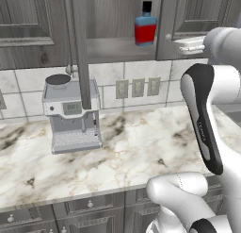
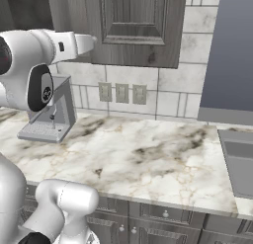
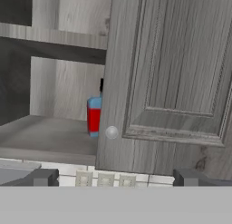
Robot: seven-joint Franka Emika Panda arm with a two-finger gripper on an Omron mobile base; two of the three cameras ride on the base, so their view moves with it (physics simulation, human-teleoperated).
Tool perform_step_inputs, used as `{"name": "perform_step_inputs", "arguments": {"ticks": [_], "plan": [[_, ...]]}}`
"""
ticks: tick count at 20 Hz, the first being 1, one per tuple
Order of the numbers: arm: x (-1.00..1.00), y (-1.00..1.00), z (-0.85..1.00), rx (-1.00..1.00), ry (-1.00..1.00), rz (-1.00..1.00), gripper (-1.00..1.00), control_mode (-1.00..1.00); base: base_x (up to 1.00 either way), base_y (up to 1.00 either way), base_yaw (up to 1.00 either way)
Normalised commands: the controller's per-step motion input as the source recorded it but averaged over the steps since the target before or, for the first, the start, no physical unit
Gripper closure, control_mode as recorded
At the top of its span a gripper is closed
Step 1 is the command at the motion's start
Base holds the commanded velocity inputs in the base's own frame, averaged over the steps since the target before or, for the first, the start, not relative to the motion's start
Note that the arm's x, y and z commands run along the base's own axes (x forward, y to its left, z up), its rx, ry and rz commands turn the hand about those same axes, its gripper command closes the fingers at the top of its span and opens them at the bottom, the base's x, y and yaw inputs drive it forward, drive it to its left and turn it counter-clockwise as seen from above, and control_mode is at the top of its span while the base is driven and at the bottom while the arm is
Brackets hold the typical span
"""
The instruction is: Get the candle and the liquor from the cabinet and move them to the dining counter.
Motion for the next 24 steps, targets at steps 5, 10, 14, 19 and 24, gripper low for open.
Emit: {"name": "perform_step_inputs", "arguments": {"ticks": [5, 10, 14, 19, 24], "plan": [[0.20, 0.11, 0.00, 0.00, 0.00, 0.00, -1.00, -1.00, 0.00, 0.00, 0.00], [0.21, 0.04, 0.00, 0.00, 0.00, 0.00, -1.00, -1.00, 0.00, 0.00, 0.00], [0.22, 0.00, -0.05, 0.00, 0.00, 0.00, -1.00, -1.00, 0.00, 0.00, 0.00], [0.16, 0.00, -0.09, 0.00, 0.00, 0.00, -1.00, -1.00, 0.00, 0.00, 0.00], [0.15, 0.00, -0.15, 0.00, 0.00, 0.00, -1.00, -1.00, 0.00, 0.00, 0.00]]}}
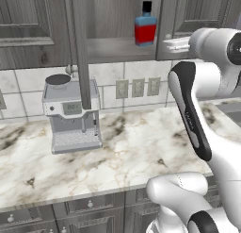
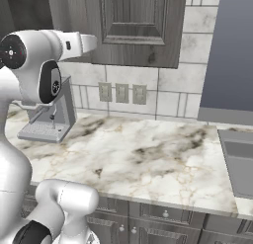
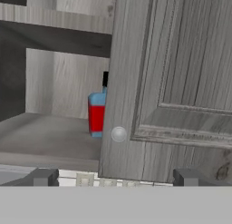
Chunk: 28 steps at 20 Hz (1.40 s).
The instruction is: Get the candle and the liquor from the cabinet and move them to the dining counter.
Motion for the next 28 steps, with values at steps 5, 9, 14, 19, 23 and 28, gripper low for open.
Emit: {"name": "perform_step_inputs", "arguments": {"ticks": [5, 9, 14, 19, 23, 28], "plan": [[0.12, -0.01, -0.11, 0.00, 0.00, 0.00, -1.00, -1.00, 0.00, 0.00, 0.00], [0.19, -0.07, 0.00, 0.03, 0.00, 0.00, -1.00, -1.00, 0.00, 0.00, 0.00], [0.28, -0.07, 0.00, 0.02, 0.00, 0.00, -1.00, -1.00, 0.00, 0.00, 0.00], [0.28, -0.06, 0.00, 0.01, 0.00, 0.00, -1.00, -1.00, 0.00, 0.00, 0.00], [0.29, 0.00, 0.00, 0.00, 0.00, 0.00, -1.00, -1.00, 0.00, 0.00, 0.00], [0.25, 0.00, 0.00, 0.00, 0.00, 0.00, -1.00, -1.00, 0.00, 0.00, 0.00]]}}
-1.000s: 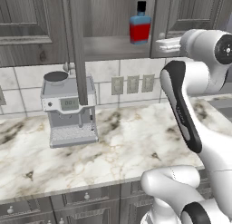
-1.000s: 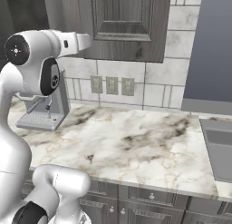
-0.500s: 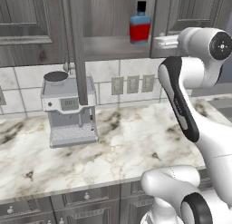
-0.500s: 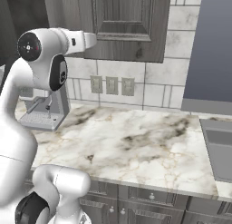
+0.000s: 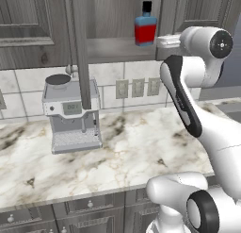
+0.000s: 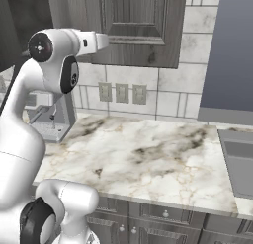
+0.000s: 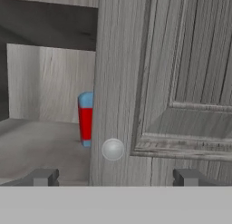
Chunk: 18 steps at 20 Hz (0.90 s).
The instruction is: Get the candle and the liquor from the cabinet and move them to the dining counter.
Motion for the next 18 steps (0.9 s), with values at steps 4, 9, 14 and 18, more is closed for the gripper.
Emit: {"name": "perform_step_inputs", "arguments": {"ticks": [4, 9, 14, 18], "plan": [[0.18, 0.00, -0.01, 0.00, 0.00, 0.00, -1.00, -1.00, 0.00, 0.00, 0.00], [0.19, 0.00, -0.01, 0.00, 0.00, 0.00, -1.00, -1.00, 0.00, 0.00, 0.00], [0.12, 0.00, -0.01, 0.00, 0.00, 0.00, -1.00, -1.00, 0.00, 0.00, 0.00], [0.13, 0.00, -0.04, 0.00, 0.00, 0.00, -1.00, -1.00, 0.00, 0.00, 0.00]]}}
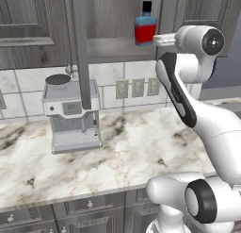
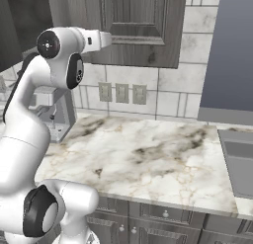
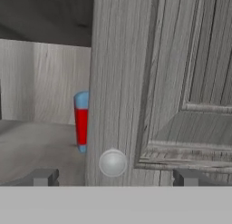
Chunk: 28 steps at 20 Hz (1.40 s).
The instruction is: Get the candle and the liquor from the cabinet and move them to the dining counter.
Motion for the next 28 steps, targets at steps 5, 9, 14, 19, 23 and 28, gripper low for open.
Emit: {"name": "perform_step_inputs", "arguments": {"ticks": [5, 9, 14, 19, 23, 28], "plan": [[0.18, 0.00, -0.07, 0.00, 0.00, 0.00, -1.00, -1.00, 0.00, 0.00, 0.00], [0.20, 0.00, -0.09, 0.00, 0.00, 0.00, -1.00, -1.00, 0.00, 0.00, 0.00], [0.23, 0.00, -0.05, 0.00, 0.00, 0.00, -1.00, -1.00, 0.00, 0.00, 0.00], [0.18, 0.00, 0.00, 0.00, 0.00, 0.00, -1.00, -1.00, 0.00, 0.00, 0.00], [0.14, 0.00, 0.00, 0.00, 0.00, 0.00, -1.00, -1.00, 0.00, 0.00, 0.00], [0.02, 0.00, 0.00, 0.00, 0.00, 0.00, -1.00, -1.00, 0.00, 0.00, 0.00]]}}
